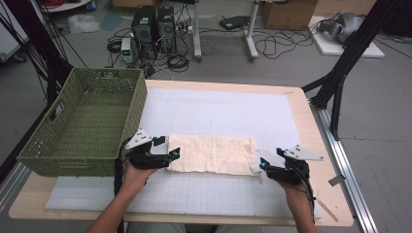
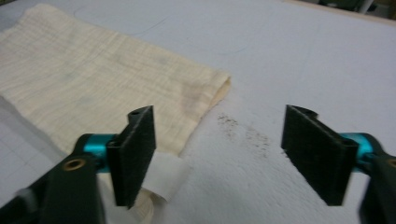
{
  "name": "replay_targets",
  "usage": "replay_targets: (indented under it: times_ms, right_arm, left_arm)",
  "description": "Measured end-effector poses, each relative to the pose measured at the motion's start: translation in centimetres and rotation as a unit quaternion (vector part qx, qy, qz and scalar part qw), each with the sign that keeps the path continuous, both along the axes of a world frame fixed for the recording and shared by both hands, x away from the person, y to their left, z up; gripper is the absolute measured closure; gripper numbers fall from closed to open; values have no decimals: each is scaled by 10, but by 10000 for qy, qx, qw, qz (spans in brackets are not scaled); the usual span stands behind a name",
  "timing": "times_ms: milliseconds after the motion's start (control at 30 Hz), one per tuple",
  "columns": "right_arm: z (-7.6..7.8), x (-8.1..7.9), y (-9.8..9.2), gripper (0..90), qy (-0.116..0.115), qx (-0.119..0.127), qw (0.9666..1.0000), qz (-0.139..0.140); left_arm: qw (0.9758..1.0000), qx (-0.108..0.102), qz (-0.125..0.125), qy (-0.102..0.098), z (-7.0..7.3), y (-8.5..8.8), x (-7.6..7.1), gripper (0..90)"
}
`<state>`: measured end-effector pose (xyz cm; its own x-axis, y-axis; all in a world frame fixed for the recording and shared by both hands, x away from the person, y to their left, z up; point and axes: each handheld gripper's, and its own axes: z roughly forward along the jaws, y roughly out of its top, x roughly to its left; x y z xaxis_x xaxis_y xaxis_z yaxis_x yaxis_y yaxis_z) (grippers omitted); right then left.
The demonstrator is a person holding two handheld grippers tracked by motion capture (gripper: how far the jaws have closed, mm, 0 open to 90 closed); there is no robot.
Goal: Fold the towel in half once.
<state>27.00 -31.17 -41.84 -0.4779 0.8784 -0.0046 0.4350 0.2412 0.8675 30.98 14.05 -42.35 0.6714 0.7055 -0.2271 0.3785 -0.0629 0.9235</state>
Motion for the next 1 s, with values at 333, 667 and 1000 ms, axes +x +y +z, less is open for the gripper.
replay_targets:
  times_ms: [333,667,1000]
  right_arm:
    - [5,-25,-14,115,-429,225,9988,-51]
    - [2,-23,-14,115,-372,199,9991,-32]
    - [0,-21,-16,114,-314,198,9993,-88]
  left_arm:
    - [9999,24,43,-96,1,2,-4,203]
    - [9998,-29,101,-140,1,5,-2,209]
    - [9998,-10,129,-152,2,7,-1,215]
